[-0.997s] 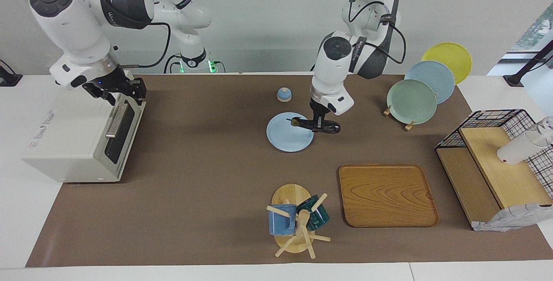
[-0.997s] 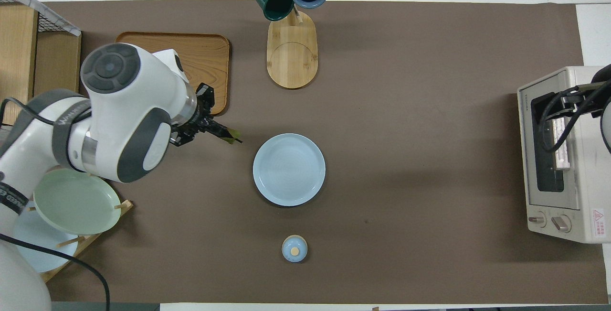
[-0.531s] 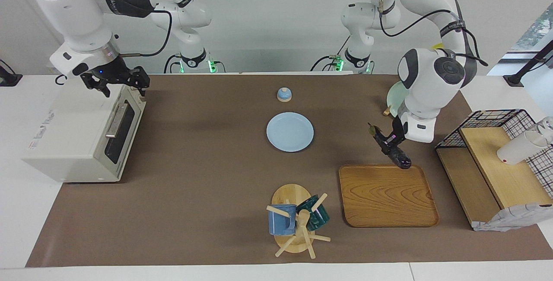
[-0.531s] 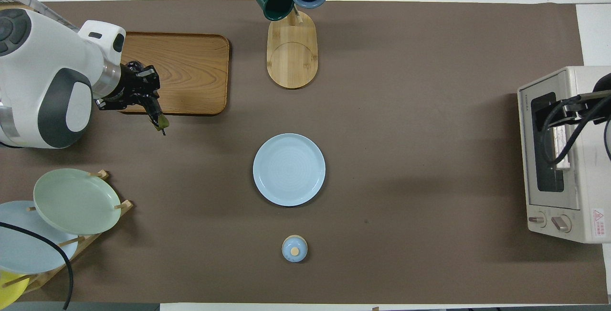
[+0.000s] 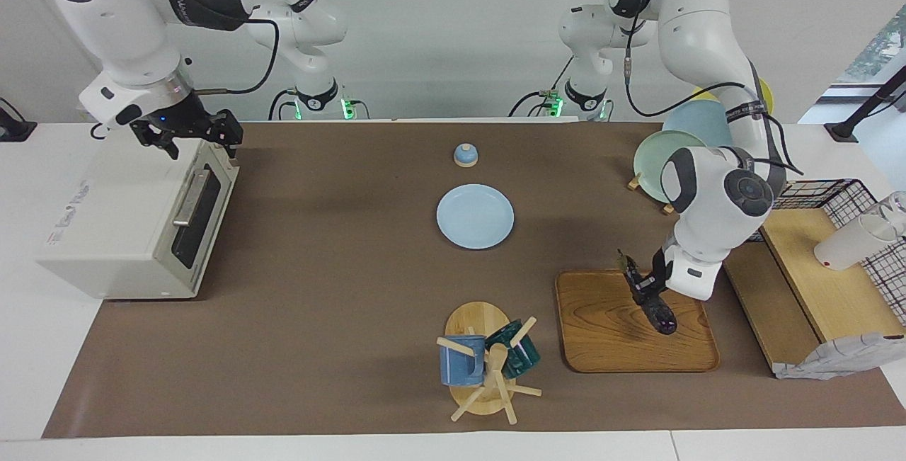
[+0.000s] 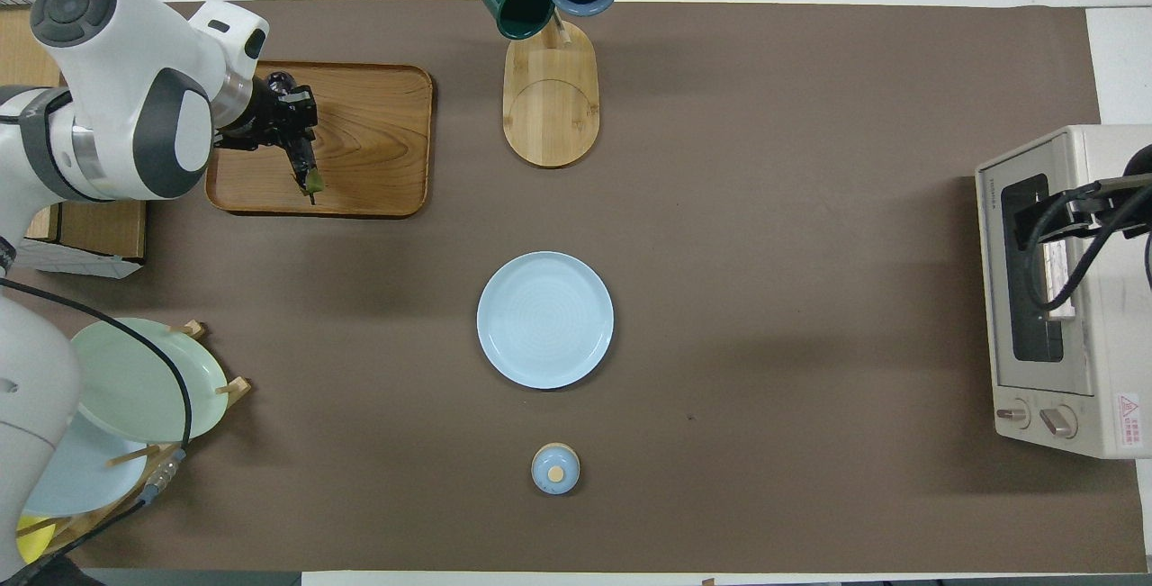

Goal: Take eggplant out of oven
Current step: 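Lower the eggplant onto the wooden tray and open the left gripper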

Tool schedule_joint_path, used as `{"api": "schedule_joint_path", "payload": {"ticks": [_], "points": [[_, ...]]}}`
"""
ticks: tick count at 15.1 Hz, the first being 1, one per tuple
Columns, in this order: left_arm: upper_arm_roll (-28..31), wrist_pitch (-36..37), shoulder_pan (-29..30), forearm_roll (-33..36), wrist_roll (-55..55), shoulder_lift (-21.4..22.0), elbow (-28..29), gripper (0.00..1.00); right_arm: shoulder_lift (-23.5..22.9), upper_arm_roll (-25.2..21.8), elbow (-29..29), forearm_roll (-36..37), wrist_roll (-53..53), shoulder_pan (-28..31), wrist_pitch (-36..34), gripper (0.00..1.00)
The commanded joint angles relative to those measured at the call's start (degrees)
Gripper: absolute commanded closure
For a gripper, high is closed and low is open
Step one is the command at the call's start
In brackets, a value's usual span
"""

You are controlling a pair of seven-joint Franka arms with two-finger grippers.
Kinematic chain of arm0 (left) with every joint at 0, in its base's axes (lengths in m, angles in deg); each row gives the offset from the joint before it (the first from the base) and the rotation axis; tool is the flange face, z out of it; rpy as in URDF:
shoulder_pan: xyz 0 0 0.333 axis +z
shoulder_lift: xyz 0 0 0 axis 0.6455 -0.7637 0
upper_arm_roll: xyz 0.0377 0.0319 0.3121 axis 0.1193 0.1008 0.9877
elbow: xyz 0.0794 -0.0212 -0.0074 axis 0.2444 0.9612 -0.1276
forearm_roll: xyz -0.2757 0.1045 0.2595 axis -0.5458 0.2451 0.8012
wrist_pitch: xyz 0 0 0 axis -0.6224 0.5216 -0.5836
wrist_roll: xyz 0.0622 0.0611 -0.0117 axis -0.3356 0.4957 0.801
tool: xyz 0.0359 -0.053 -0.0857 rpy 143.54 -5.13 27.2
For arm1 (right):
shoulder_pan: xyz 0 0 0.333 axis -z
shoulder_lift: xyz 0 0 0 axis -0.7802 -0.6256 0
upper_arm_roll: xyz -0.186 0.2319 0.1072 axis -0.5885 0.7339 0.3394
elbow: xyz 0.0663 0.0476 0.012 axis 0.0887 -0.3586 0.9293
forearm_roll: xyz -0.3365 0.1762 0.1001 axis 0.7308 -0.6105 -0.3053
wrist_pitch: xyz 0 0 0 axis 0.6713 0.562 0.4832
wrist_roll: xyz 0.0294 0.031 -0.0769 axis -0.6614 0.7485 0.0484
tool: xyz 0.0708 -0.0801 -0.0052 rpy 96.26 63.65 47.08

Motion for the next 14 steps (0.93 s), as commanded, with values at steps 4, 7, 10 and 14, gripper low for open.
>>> {"api": "schedule_joint_path", "payload": {"ticks": [4, 7, 10, 14], "points": [[-0.69, -3.98, 0.74, -0.7, -7.14, -2.28, -1.42, 1.0, 1.72, 0.23, -0.72, -2.72, 1.14, 0.59, -0.06, 0.0], [-0.6, -3.98, 0.48, -0.79, -9.7, -1.67, 0.52, 0.72, 2.16, 0.41, -0.72, -2.63, 0.79, 0.41, -0.32, 0.0], [-0.68, -3.19, 0.65, -0.88, -9.61, -1.49, 0.79, 0.0, 2.07, 0.15, -0.63, -2.72, 1.05, 1.11, -0.15, 0.0], [-0.69, -1.27, 2.4, -2.97, -9.18, 0.78, 0.7, 0.0, 1.63, 0.14, 0.78, -2.81, 0.88, 1.11, -0.59, 0.0]]}}
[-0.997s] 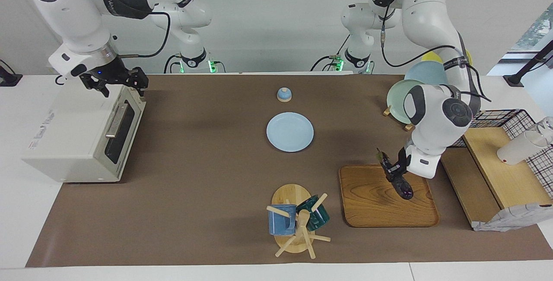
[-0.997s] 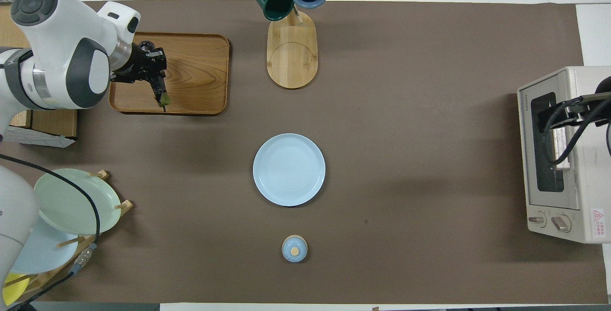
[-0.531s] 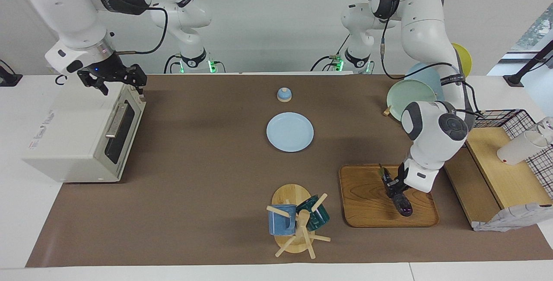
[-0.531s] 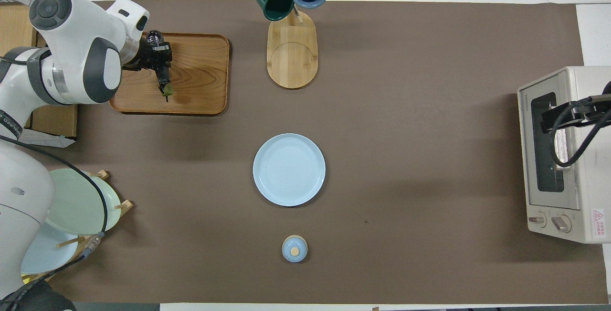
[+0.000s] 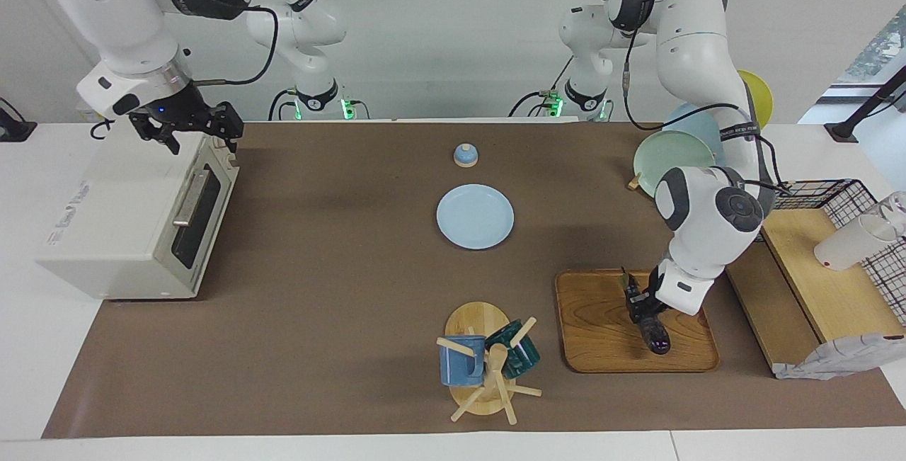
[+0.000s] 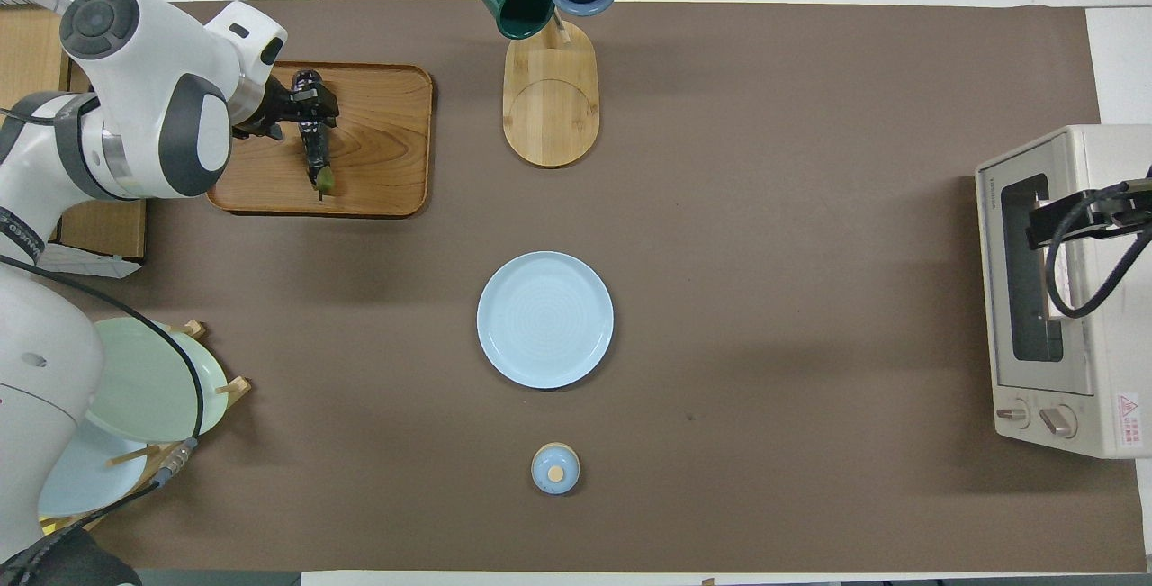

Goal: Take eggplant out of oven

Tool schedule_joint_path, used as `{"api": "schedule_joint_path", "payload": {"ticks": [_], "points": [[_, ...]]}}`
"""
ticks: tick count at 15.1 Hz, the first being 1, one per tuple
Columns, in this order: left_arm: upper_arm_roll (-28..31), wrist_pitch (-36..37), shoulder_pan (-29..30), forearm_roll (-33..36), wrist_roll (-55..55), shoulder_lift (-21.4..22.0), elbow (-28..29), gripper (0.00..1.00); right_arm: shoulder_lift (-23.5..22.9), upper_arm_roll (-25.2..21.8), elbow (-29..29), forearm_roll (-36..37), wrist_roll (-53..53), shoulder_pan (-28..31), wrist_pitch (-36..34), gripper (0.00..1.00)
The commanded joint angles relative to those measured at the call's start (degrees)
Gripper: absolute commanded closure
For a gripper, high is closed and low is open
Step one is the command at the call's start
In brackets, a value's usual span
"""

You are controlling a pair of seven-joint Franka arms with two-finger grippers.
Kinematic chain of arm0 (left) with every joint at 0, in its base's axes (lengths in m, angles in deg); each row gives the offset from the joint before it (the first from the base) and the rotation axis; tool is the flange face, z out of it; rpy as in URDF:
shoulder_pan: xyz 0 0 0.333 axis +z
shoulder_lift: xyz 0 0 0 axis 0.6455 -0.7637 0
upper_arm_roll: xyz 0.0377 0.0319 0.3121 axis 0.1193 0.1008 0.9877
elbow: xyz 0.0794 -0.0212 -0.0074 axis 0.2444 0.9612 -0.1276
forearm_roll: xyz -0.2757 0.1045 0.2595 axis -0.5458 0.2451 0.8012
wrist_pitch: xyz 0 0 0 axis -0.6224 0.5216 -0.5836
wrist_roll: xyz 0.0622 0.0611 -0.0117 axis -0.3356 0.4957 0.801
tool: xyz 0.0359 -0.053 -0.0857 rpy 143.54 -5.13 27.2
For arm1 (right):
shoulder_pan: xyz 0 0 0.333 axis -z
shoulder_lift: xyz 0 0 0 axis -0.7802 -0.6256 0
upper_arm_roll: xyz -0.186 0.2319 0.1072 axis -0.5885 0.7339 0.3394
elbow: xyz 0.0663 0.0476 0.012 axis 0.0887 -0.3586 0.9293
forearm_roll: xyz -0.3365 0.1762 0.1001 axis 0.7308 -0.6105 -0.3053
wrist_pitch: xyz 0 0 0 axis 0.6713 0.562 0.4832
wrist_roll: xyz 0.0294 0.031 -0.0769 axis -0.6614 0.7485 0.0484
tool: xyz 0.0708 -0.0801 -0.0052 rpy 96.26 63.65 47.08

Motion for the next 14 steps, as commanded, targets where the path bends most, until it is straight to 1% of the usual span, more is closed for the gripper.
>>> {"api": "schedule_joint_path", "payload": {"ticks": [1, 3, 5, 7, 9, 12, 14], "points": [[-0.25, 3.34, 2.18, -3.51, -0.73, 4.19, 0.84, 0.0, 0.35, -0.11, 0.39, -1.7, 0.88, 0.65, -0.45, 0.0], [0.1, 8.42, 2.62, -3.43, -0.46, 8.58, 1.02, 0.0, 0.27, -0.11, 0.39, -2.66, 0.7, 0.74, -0.45, 0.0], [1.41, 15.53, 2.71, -2.29, -0.46, 13.15, 0.76, 0.0, 0.27, -0.28, 0.39, -3.89, 0.35, 0.83, -0.71, 0.0], [1.94, 20.99, 2.71, -1.15, -0.64, 17.8, 0.76, 0.0, 0.35, -0.46, 0.39, -3.81, 0.35, 0.92, -0.62, 0.0], [1.94, 26.26, 2.62, 1.66, -0.81, 22.46, 0.67, 0.0, 0.35, -0.72, 0.39, -3.63, 0.35, 0.92, -0.53, 0.0], [1.86, 33.82, 2.53, 1.76, -1.16, 28.79, 0.76, 0.0, 0.27, -0.81, 0.39, -3.55, 0.35, 0.92, -0.53, 0.0], [1.86, 38.14, 2.53, 1.76, -1.25, 31.35, 0.84, 0.0, 0.35, -0.81, 0.39, -3.55, 0.35, 0.92, -0.53, 0.0]]}}
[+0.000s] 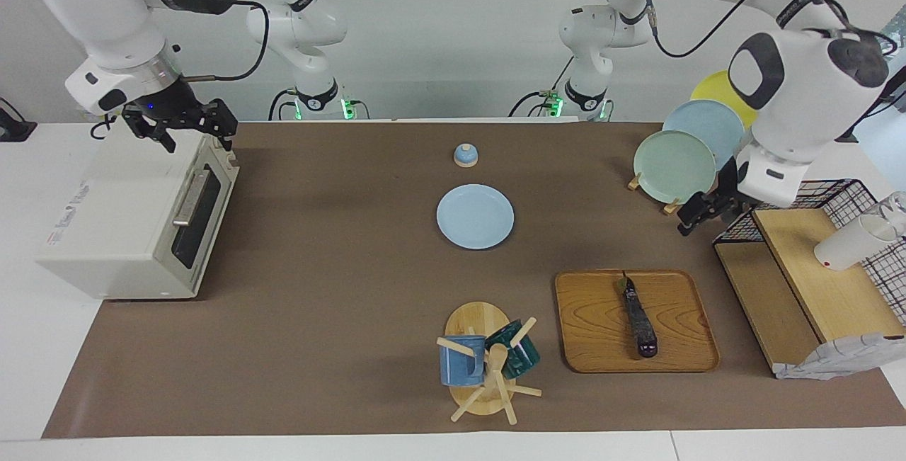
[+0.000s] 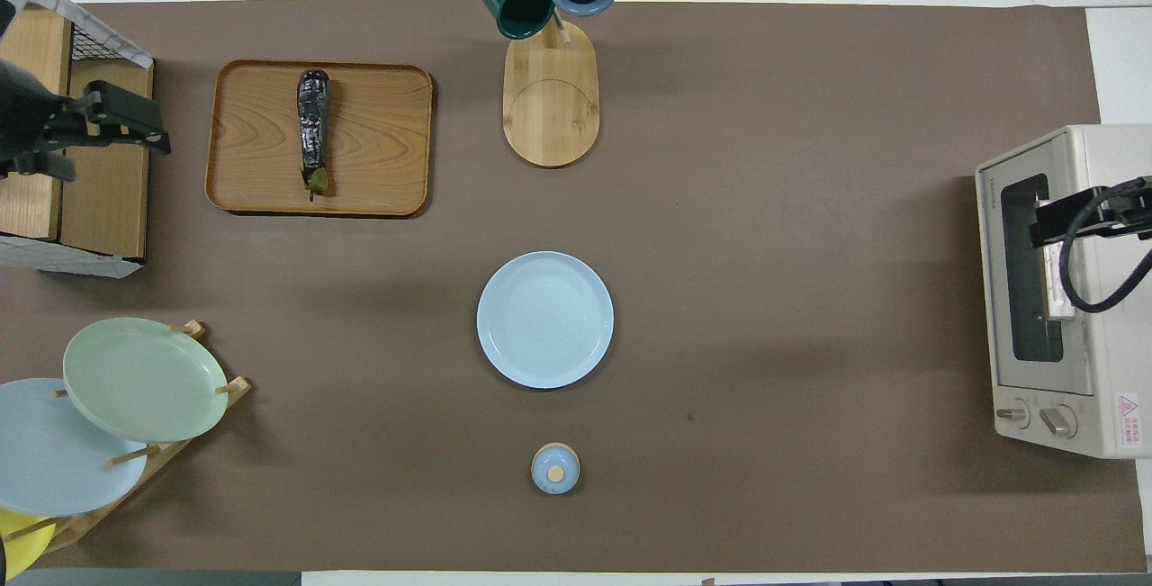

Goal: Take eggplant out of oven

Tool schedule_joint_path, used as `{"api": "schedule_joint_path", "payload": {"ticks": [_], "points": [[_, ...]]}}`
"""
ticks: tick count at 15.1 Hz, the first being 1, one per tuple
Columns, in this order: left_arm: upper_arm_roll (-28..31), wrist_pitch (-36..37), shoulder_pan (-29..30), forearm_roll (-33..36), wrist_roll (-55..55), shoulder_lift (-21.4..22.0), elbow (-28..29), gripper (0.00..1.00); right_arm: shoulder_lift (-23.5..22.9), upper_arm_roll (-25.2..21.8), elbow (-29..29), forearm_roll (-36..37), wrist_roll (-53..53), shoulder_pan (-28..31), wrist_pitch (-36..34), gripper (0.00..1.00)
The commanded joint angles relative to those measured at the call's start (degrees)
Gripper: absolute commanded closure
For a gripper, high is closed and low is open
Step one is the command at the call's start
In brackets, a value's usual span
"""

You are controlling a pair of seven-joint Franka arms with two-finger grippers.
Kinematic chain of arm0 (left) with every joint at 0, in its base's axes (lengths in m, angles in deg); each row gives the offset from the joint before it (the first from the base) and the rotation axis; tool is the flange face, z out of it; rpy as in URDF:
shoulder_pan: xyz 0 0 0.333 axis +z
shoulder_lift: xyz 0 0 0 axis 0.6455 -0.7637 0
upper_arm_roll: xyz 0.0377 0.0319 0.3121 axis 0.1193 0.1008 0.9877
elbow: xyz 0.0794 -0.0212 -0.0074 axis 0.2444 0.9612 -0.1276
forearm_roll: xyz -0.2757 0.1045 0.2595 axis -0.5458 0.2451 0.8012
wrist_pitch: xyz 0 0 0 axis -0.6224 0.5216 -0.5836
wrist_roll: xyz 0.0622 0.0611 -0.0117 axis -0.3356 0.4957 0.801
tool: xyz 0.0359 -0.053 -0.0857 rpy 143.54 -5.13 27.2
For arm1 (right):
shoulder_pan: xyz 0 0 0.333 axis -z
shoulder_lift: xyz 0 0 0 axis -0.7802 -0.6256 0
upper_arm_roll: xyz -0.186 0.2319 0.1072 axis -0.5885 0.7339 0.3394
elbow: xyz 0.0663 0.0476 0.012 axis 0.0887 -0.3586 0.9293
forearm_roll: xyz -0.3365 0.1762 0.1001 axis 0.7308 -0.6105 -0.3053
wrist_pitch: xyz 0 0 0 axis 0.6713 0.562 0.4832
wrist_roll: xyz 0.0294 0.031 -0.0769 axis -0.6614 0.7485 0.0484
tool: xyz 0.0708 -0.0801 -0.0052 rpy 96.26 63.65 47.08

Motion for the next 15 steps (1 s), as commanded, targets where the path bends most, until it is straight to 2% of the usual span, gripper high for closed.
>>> {"api": "schedule_joint_path", "payload": {"ticks": [1, 4, 6, 8, 10, 13, 15], "points": [[-0.08, 4.81, 0.1, 1.17, -1.03, 4.26, 1.99, 0.0, 0.35, -0.01, 0.25, -1.48, 0.35, 0.65, -0.53, 0.0], [-0.16, 6.32, 0.1, 1.17, -2.78, 8.21, 7.5, 0.0, 0.35, -0.01, 0.25, -1.39, 0.26, 0.56, -0.09, 0.0], [-0.16, 3.26, 0.01, 1.17, -4.72, 11.63, 14.61, 0.0, 0.26, 0.07, 0.25, -1.48, 0.35, 0.56, -0.09, 0.0], [-0.16, 0.35, -0.6, 1.17, -5.16, 12.7, 17.63, 0.0, 0.35, 0.07, 0.34, -1.48, 0.35, 0.56, -0.09, 0.0], [0.1, 1.21, -0.78, 1.08, -5.95, 11.92, 15.37, 0.0, 0.52, 0.07, 0.25, -1.48, 0.35, 0.39, -0.44, 0.0], [0.1, 5.69, -1.3, 0.99, -5.96, 8.67, 8.25, 0.0, 0.52, 0.07, 0.34, -1.3, 0.35, 0.39, -0.36, 0.0], [-0.07, 5.26, -1.13, 0.99, -5.96, 8.66, 8.23, 0.0, 0.61, 0.07, 0.34, -1.39, 0.44, 0.48, -0.44, 0.0]]}}
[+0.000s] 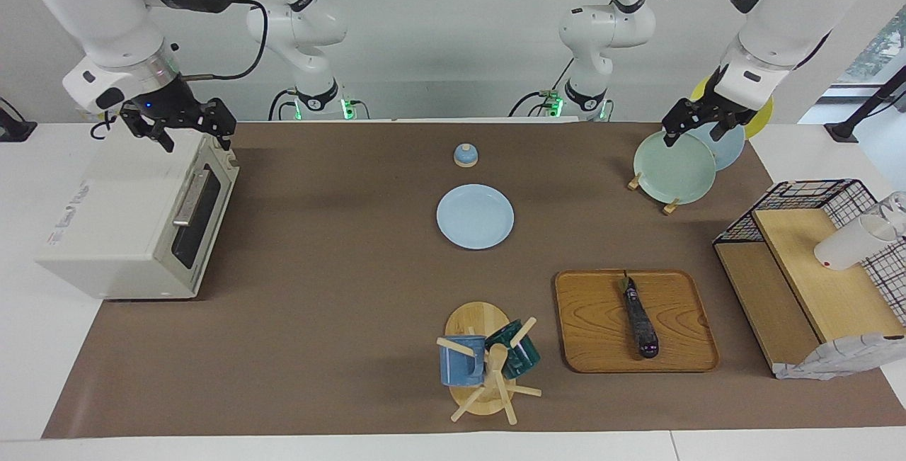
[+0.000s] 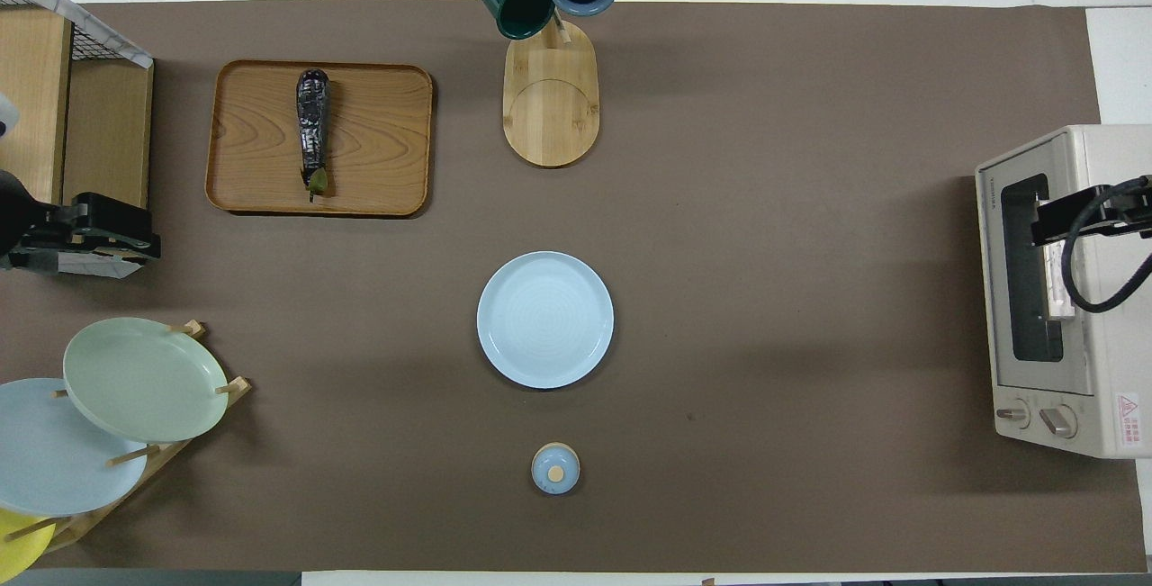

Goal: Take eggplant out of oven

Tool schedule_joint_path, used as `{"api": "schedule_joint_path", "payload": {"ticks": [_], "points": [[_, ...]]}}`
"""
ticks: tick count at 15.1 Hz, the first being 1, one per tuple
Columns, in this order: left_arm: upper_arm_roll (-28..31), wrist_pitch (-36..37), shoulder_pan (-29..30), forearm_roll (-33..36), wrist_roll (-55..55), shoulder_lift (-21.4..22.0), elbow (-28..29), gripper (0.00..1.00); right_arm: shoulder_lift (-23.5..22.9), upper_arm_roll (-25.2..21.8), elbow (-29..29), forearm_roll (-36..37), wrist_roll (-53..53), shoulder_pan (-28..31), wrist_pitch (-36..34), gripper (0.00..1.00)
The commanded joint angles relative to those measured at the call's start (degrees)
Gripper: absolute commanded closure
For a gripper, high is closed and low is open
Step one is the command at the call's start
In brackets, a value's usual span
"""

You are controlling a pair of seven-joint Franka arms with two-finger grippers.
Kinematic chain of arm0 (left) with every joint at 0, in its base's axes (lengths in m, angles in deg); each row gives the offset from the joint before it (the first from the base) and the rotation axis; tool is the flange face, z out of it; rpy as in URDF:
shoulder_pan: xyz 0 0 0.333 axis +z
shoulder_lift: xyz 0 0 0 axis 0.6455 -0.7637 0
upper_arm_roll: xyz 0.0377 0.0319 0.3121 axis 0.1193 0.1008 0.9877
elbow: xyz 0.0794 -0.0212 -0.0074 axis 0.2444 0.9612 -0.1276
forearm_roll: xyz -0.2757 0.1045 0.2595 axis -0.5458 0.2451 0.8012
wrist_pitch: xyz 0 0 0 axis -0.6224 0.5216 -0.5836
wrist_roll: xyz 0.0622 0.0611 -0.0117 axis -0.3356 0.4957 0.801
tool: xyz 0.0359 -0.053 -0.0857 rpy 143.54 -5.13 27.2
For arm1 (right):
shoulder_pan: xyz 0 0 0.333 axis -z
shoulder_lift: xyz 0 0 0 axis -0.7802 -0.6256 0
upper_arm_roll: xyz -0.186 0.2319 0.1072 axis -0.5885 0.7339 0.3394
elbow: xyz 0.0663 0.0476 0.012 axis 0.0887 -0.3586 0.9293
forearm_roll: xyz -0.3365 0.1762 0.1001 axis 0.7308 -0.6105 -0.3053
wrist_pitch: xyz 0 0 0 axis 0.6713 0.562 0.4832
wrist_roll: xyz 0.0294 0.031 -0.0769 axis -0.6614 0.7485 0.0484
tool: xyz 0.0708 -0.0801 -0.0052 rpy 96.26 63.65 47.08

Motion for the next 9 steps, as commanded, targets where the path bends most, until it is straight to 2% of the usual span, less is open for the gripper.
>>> {"api": "schedule_joint_path", "payload": {"ticks": [1, 9], "points": [[0.35, 1.44, -0.7, 0.87, -0.62, -1.32, -2.36, 0.0, 0.6, 0.07, 0.05, -1.48, 0.44, 0.5, -0.56, 0.0], [0.08, 1.17, -0.78, 0.87, -3.26, -1.05, -1.75, 0.0, 0.6, 0.07, 0.14, -1.48, 0.44, 0.5, -0.2, 0.0]]}}
